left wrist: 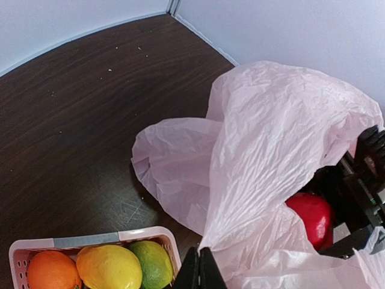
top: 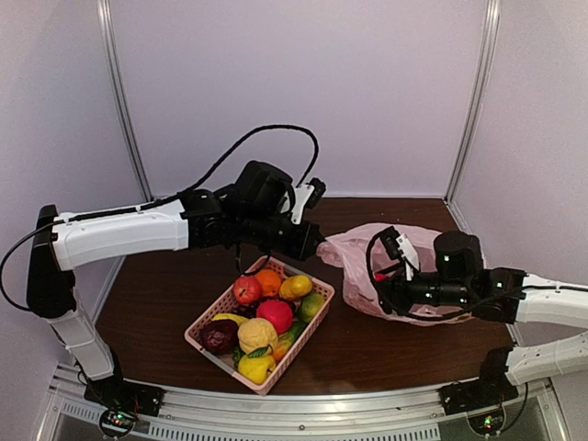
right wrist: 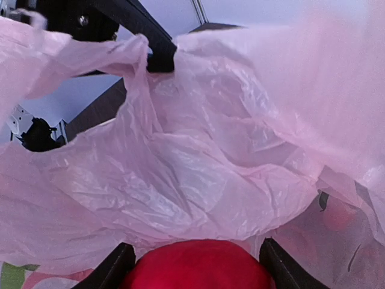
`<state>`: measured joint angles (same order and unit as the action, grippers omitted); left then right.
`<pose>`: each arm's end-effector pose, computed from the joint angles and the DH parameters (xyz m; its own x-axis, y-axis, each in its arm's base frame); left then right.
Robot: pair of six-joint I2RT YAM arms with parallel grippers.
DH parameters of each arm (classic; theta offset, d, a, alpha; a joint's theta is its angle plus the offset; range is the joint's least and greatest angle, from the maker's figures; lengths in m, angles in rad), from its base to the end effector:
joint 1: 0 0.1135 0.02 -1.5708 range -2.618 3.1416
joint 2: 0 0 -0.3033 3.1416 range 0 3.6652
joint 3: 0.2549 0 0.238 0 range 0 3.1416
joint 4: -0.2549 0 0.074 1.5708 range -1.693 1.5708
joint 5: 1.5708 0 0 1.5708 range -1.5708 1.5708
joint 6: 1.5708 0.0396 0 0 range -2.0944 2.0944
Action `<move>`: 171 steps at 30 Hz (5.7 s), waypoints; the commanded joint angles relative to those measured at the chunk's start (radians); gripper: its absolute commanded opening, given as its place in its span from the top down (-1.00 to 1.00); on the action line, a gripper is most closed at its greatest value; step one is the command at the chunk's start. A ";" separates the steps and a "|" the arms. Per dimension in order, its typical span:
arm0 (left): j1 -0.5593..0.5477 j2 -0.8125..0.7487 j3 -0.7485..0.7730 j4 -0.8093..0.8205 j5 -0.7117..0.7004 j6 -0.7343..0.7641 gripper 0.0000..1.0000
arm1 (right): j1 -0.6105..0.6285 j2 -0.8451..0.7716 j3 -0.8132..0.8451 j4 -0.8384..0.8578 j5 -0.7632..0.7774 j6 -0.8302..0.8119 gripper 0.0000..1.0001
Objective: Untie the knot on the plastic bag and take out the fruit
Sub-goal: Pick up the fake fruit from the takeout bag, then place the takeout bag at the center of the board, then place the fake fruit in the bin, then reset both arms
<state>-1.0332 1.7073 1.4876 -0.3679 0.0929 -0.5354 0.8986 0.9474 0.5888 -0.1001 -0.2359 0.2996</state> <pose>0.1984 -0.3399 0.3595 -0.7006 0.1833 -0.6896 0.6247 0.6244 -0.4688 0.1052 0.1470 0.2853 -0.5265 -0.2007 -0.8261 -0.7702 0.5241 0.3635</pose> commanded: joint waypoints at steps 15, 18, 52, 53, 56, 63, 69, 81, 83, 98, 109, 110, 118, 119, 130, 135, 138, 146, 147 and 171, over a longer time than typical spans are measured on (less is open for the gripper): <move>0.004 -0.063 -0.120 0.072 -0.001 0.036 1.00 | -0.007 -0.067 0.162 -0.013 0.213 0.025 -0.02; 0.004 -0.059 -0.126 0.092 0.003 0.029 1.00 | -0.007 -0.068 0.161 0.051 0.141 0.058 -0.02; 0.067 0.207 0.156 0.214 0.067 0.071 -0.30 | -0.007 -0.300 0.108 -0.096 0.288 0.136 -0.02; 0.069 0.193 0.153 0.203 0.055 0.073 -0.39 | -0.007 -0.303 0.106 -0.094 0.289 0.136 -0.02; 0.082 0.129 0.121 0.177 0.028 0.074 -0.58 | -0.007 -0.307 0.109 -0.104 0.290 0.130 -0.03; 0.146 -0.123 -0.036 0.097 -0.029 0.100 -0.86 | -0.006 -0.243 0.151 -0.138 0.250 0.094 -0.03; 0.302 -0.384 -0.201 -0.068 -0.052 0.137 -0.95 | 0.016 -0.160 0.192 -0.104 0.187 0.075 -0.04; 0.944 -0.703 -0.470 -0.223 0.301 0.270 -0.95 | 0.146 0.157 0.362 -0.071 0.212 0.046 -0.04; 0.993 -0.715 -0.492 -0.233 0.306 0.294 -0.95 | 0.168 0.213 0.383 -0.061 0.250 0.071 -0.03; 1.007 -0.887 -0.701 -0.105 0.055 0.328 -0.95 | 0.260 0.598 0.643 -0.191 0.432 0.080 -0.03; 1.007 -0.920 -0.703 -0.112 -0.015 0.330 -0.95 | 0.264 0.896 0.913 -0.243 0.464 0.061 -0.07; 1.007 -0.920 -0.703 -0.112 -0.018 0.330 -0.95 | 0.262 0.916 0.933 -0.249 0.469 0.060 -0.08; 1.007 -0.921 -0.703 -0.109 -0.016 0.334 -0.95 | 0.235 1.029 1.008 -0.272 0.480 0.083 -0.15; 1.007 -0.920 -0.702 -0.108 -0.015 0.334 -0.95 | 0.233 1.035 1.010 -0.269 0.480 0.086 -0.16; 1.007 -0.908 -0.702 -0.108 0.007 0.332 -0.95 | 0.219 1.068 1.034 -0.259 0.457 0.082 -0.67; 1.007 -0.909 -0.705 -0.108 0.006 0.330 -0.95 | 0.220 1.060 1.028 -0.248 0.447 0.074 -0.80; 1.007 -0.911 -0.704 -0.108 0.006 0.330 -0.95 | 0.219 1.053 1.028 -0.240 0.439 0.071 -0.85; 1.008 -0.905 -0.703 -0.076 0.029 0.291 -0.95 | 0.198 0.951 1.001 -0.217 0.437 0.074 -0.99; 1.007 -0.904 -0.709 -0.064 0.043 0.282 -0.95 | 0.185 0.931 0.993 -0.215 0.434 0.075 -0.99; 1.121 -0.582 -0.827 0.533 -0.169 0.248 -0.95 | -0.646 0.312 0.357 -0.096 0.311 -0.023 -0.99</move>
<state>0.0841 1.1336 0.7216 -0.0196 0.0383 -0.3340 0.3367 1.3373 1.0191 -0.2722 0.1162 0.3256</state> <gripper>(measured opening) 0.975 0.994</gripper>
